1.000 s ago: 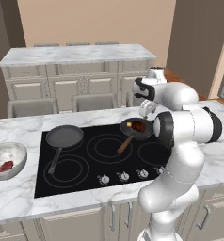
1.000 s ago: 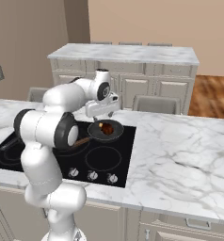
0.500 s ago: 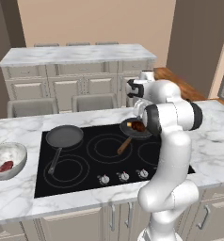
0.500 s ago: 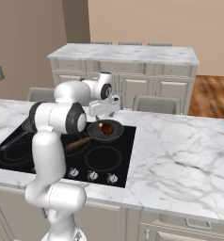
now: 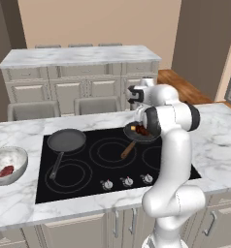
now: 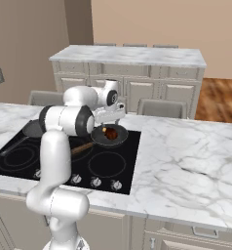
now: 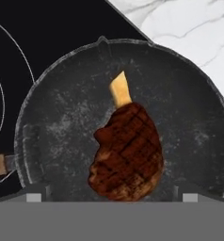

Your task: Place one of the steaks on the plate and the other in the bowl. Then place the bowl in the fridge.

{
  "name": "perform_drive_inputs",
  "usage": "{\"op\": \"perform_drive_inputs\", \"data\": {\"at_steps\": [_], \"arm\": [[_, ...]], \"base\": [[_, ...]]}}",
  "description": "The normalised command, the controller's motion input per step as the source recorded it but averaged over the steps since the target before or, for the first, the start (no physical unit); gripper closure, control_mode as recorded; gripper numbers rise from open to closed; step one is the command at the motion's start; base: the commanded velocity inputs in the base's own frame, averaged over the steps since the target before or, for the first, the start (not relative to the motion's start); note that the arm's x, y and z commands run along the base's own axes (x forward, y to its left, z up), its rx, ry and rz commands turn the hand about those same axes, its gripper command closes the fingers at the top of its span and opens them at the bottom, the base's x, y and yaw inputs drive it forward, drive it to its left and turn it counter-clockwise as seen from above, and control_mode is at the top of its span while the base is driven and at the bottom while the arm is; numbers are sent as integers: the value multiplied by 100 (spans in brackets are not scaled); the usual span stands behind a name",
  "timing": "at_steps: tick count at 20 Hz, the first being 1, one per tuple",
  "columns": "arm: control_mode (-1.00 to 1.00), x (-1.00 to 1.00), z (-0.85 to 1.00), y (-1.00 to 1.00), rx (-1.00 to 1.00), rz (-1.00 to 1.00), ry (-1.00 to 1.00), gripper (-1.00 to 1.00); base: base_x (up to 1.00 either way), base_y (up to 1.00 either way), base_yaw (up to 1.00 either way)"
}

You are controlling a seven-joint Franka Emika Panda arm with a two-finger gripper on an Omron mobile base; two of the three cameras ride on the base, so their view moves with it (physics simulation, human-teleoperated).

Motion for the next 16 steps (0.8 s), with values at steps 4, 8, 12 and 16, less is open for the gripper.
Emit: {"op": "perform_drive_inputs", "data": {"at_steps": [4, 8, 12, 16], "arm": [[-100, -3, -21, 4, 0, 0, 7, -100], [-100, 1, -35, -1, 0, 0, 5, -100], [-100, 0, -38, 0, -4, 0, 13, -100], [-100, 0, -40, 0, -1, 0, 4, -100]], "base": [[0, 0, 0], [0, 0, 0], [0, 0, 0], [0, 0, 0]]}}
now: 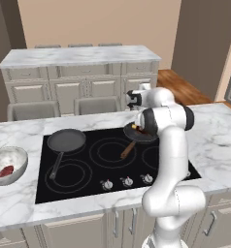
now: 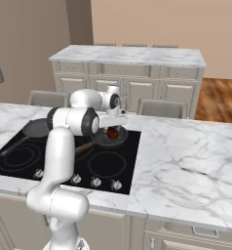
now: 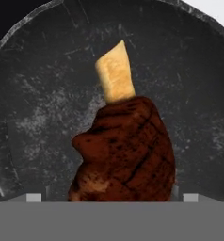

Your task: Place one of the steaks on the plate and the other in the bowl. Then place the bowl in the fridge.

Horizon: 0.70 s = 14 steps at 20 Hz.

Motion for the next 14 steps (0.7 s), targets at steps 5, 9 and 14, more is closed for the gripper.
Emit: {"op": "perform_drive_inputs", "data": {"at_steps": [5, 9, 14], "arm": [[-100, -27, -31, 20, 0, 3, 0, -100], [-100, -57, -66, 26, 0, 7, -3, -100], [-100, -38, -55, 27, 1, 2, 0, -100]], "base": [[0, 0, 0], [0, 0, 0], [0, 0, 0]]}}
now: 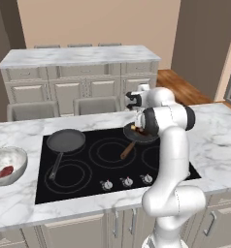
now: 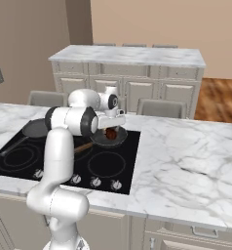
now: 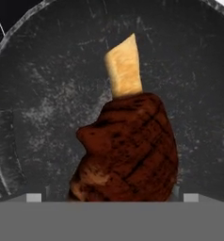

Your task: Place one of the steaks on the plate and the other in the bowl. Then place the bowl in the fridge.

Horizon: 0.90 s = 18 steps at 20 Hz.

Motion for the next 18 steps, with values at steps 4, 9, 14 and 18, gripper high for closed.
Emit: {"op": "perform_drive_inputs", "data": {"at_steps": [4, 9, 14, 18], "arm": [[-100, -2, -32, 10, 6, 0, -3, -100], [-100, -2, -64, -14, -8, 0, -14, -100], [-100, -2, -23, 0, -3, 0, -3, -100], [-100, 0, -8, 6, 0, 0, -3, 100]], "base": [[0, 0, 0], [0, 0, 0], [0, 0, 0], [0, 0, 0]]}}
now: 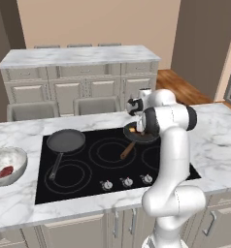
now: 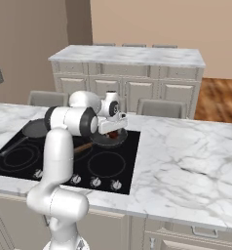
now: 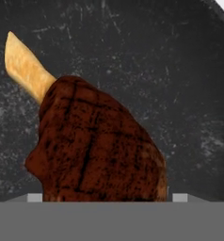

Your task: Place one of the steaks on the plate and the other in the bowl. Then place the bowl in the fridge.

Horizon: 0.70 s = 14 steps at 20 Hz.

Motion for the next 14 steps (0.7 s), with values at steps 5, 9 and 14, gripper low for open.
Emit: {"op": "perform_drive_inputs", "data": {"at_steps": [5, 9, 14], "arm": [[-100, -5, -8, 1, 1, -3, -5, 100], [-100, -46, 80, 12, 6, -18, -5, 100], [-100, -82, 95, 25, 5, -23, -2, 100]], "base": [[0, 0, 0], [0, 0, 0], [0, 0, 0]]}}
